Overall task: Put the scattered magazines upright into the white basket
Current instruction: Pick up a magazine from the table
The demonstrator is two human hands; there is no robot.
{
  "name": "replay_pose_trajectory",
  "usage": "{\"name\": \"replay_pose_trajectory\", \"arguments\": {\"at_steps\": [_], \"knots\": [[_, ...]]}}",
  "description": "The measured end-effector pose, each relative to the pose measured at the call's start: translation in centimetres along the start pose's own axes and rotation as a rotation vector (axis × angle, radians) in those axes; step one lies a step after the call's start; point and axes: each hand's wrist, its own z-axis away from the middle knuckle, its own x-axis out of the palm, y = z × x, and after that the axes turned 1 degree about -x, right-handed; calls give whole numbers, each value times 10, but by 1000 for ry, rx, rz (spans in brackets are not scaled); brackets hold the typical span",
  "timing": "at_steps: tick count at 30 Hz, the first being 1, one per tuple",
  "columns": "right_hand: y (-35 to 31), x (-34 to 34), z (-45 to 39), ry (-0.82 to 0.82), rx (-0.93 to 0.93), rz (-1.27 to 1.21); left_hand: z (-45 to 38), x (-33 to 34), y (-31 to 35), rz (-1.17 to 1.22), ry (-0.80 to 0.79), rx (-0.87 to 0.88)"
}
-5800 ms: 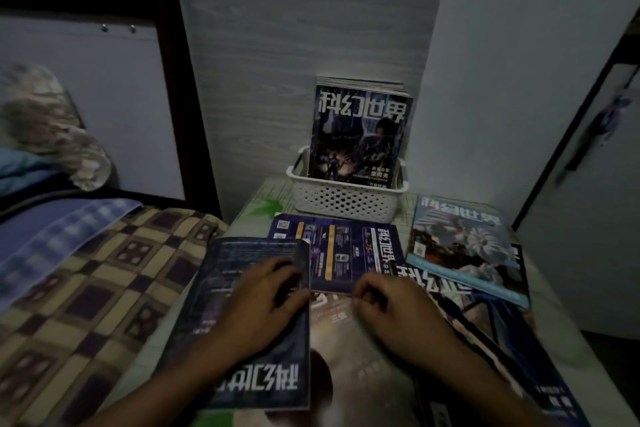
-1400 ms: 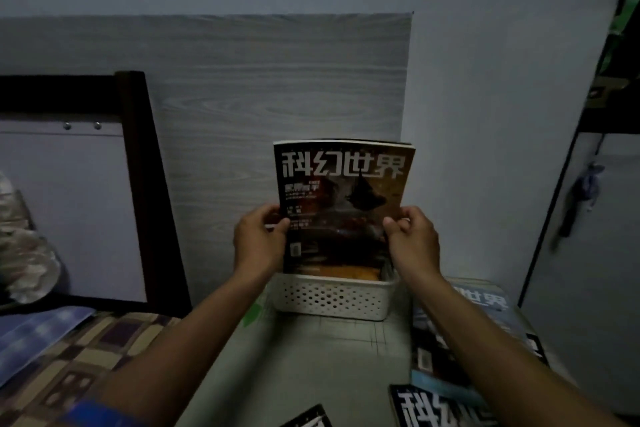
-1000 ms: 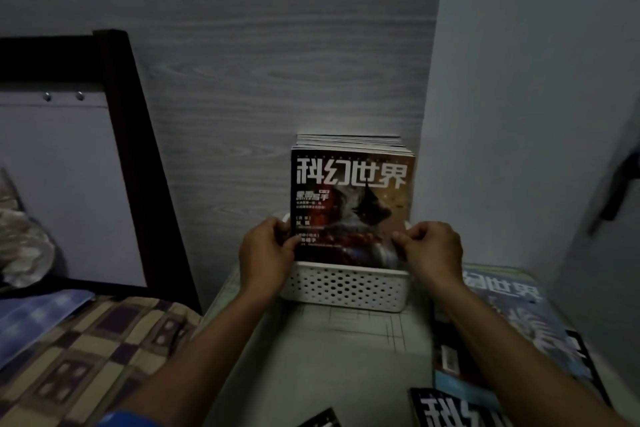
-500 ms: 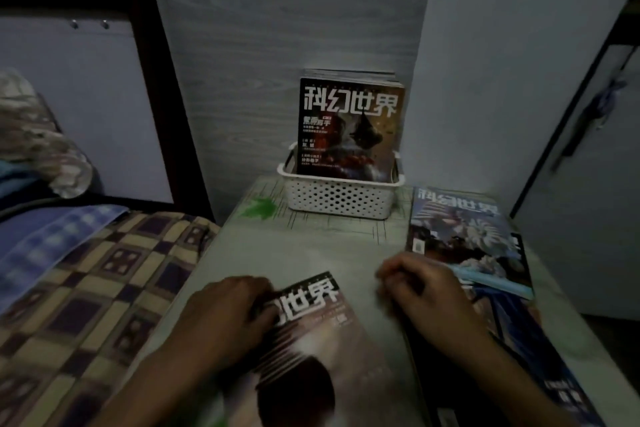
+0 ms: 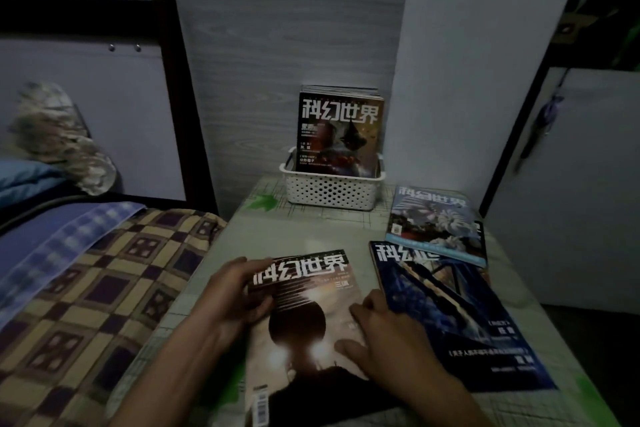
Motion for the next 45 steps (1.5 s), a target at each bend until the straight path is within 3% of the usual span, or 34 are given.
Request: {"name": "replay_pose_trajectory", "arguments": {"at_steps": [2,6,11,14,17,20,23,27,29,31,33,36,42,45], "knots": [[-4,5,7,14,44,-12,-5,6,-10,-196,24,53],[-9,8,15,44,92,-16,1,5,-18,-294,160,222],[-14,11,13,27,107,37,7,10,-37,-632,133,424],[-13,11,12,43,124,6,-2,19,-17,-423,233,352],[-14,14,13,57,160,-14,-4,19,-7,-94,146,148],[-13,17,11,68,191,-48,7,22,-19,-314,-27,191],[-3,14,9,129,261,-316,26,30,-21,-418,-177,426],[15,-18,-8,165,336,-1338,35,33,0,-318,-350,684],[21,-36,-14,207,261,-1539,29,32,13,-267,-352,705],[26,-45,-19,308,205,-1419,16,27,21,-358,-327,684],[30,-47,-26,360,204,-1305,1,20,21,-597,-327,654],[31,-45,-39,390,238,-1294,-16,8,12,-833,-274,610],[36,-85,-86,525,85,-1384,-35,34,54,-796,-73,928],[48,-137,-130,701,-35,-1214,-59,68,108,-509,-15,952]]}}
